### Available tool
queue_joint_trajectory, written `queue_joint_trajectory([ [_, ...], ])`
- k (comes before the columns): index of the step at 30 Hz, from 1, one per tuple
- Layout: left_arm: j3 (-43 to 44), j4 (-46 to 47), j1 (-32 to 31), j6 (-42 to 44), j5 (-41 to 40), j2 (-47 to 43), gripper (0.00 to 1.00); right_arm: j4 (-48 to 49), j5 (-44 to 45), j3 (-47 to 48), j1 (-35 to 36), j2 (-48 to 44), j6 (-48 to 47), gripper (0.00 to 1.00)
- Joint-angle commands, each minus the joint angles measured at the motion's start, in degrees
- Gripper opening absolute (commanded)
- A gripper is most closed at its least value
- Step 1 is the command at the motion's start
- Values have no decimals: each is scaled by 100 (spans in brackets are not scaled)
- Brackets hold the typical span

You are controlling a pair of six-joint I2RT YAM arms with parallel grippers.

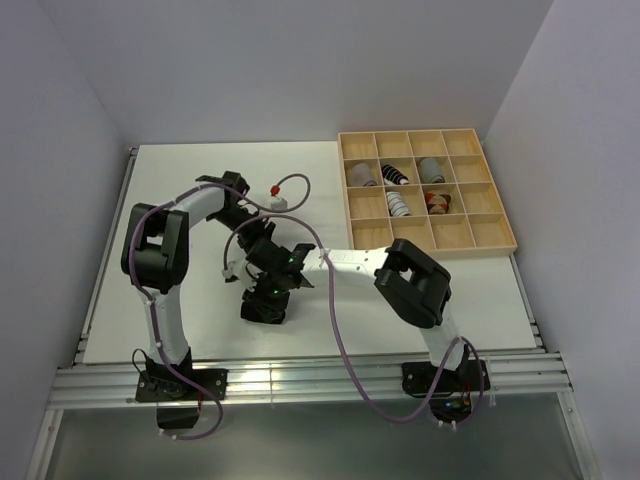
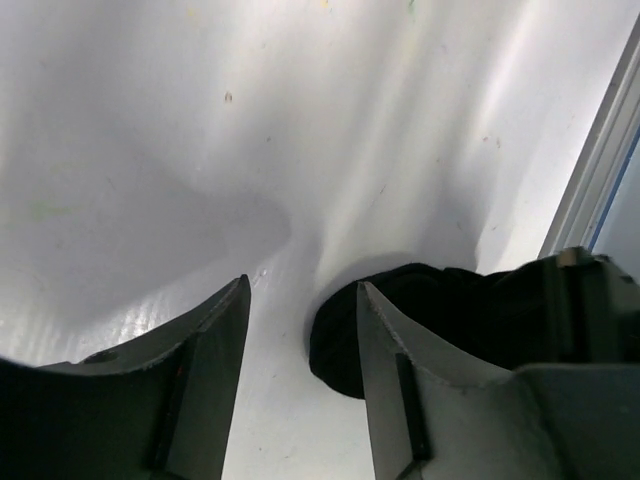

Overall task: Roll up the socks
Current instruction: Roll the sock at the center of the board.

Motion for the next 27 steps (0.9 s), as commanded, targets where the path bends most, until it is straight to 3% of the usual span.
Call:
queue_joint_trajectory([
  [1, 292, -89, 19, 118, 422, -310, 53, -628, -437, -191, -93, 623, 105, 19],
  [5, 144, 612, 46, -443, 204, -731, 55, -549, -525, -253, -155, 684, 193, 19],
  [8, -32, 1622, 195, -1400, -87, -1056, 55, -478, -621, -271, -225, 710, 263, 19],
  [10, -120, 2305, 519, -2103, -175, -1206, 56, -478, -709, -262, -287, 754, 299, 19],
  [15, -418, 3188, 1346, -2948, -474, -1734, 58, -557, -893, -122, -427, 912, 351, 19],
  [20, -971, 3408, 1795, -2564, -798, -2550, 57, -838, -1403, 124, -638, 1167, 386, 20],
  [22, -1586, 3548, 1813, -1984, -904, -2954, 58, -987, -1552, 230, -708, 1273, 360, 21],
  [27, -2868, 3602, 1804, -781, -913, -4422, 69, -1269, -1921, 529, -919, 1536, 413, 21],
])
